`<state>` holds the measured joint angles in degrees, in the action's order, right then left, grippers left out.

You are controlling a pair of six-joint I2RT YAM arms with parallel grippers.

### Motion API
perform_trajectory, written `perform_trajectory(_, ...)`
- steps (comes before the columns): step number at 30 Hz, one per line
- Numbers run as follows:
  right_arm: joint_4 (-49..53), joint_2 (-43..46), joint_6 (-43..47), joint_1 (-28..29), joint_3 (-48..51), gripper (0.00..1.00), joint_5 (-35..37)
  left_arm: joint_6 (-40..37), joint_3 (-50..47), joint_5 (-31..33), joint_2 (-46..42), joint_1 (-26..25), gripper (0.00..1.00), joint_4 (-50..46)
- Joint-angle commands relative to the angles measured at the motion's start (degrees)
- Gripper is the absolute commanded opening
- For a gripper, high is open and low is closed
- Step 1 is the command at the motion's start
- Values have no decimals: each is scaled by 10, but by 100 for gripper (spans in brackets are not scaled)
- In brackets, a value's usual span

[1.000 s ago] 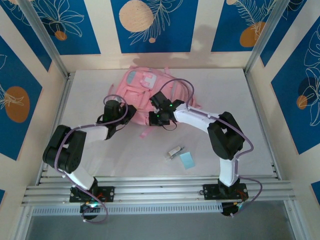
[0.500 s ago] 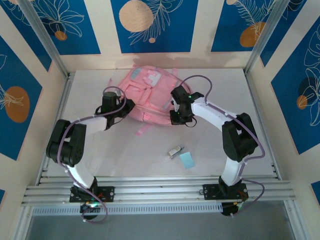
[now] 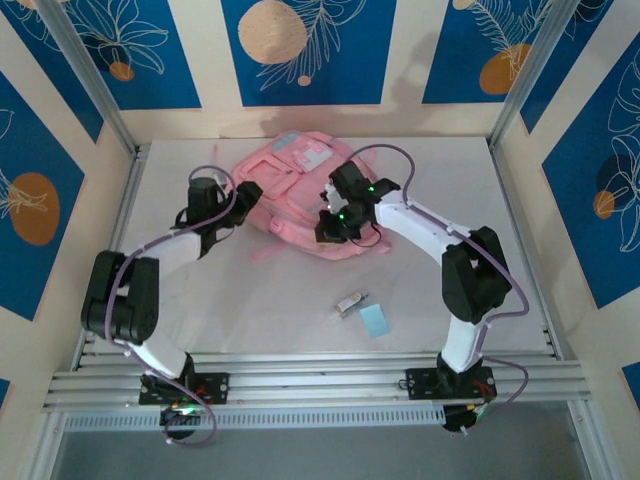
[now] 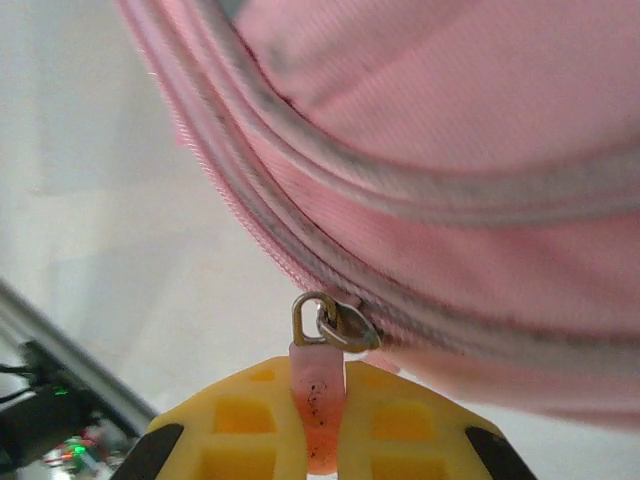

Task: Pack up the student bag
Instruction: Zip the student bag at the center of the table.

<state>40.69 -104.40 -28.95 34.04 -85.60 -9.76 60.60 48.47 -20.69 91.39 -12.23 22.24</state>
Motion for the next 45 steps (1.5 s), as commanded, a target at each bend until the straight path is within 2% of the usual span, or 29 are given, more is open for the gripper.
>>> perform_trajectory(1,-44,-15,-18,16,-59,0,-79,57,-48,13,-45,-34,66,46)
perform_trajectory(5,-58,-20,-31,36,-71,0,-103,87,-81,54,-60,-79,68,69)
perform_trajectory(8,-68,-16,-43,54,-60,0,-106,84,-73,75,-36,-99,68,71)
perform_trajectory(11,-72,-7,-52,70,-38,0,-109,93,-63,74,3,-100,60,107)
perform_trajectory(12,-71,-3,-52,74,-27,0,-108,89,-53,73,16,-101,52,108)
perform_trajectory(13,-69,0,-49,77,-18,0,-109,85,-47,71,26,-101,40,110)
perform_trajectory(15,-39,4,-23,80,-2,0,-110,77,-37,69,42,-99,6,115)
perform_trajectory(16,-18,5,-8,79,3,0,-104,73,-36,69,43,-97,0,114)
perform_trajectory(20,101,3,84,63,32,0,-4,42,-32,69,25,-86,0,78)
perform_trajectory(23,147,6,124,28,65,0,93,18,-31,62,4,-79,0,45)
perform_trajectory(25,157,9,135,-6,77,0,136,3,-29,51,-6,-76,0,21)
perform_trajectory(29,147,12,147,-70,66,0,179,-20,-29,27,-22,-72,0,-20)
perform_trajectory(31,140,4,151,-91,48,0,239,-32,-29,19,-29,-70,0,-35)
perform_trajectory(35,144,-43,143,-143,-7,0,407,-64,-16,5,-40,-62,0,-77)
perform_trajectory(37,152,-64,145,-159,-33,0,444,-81,-8,5,-43,-54,0,-98)
perform_trajectory(39,156,-65,152,-158,-41,0,440,-89,0,6,-43,-42,0,-104)
perform_trajectory(41,139,-45,163,-141,-23,0,400,-102,14,12,-35,-29,0,-110)
perform_trajectory(45,87,16,184,-98,40,0,214,-127,74,25,18,-2,0,-115)
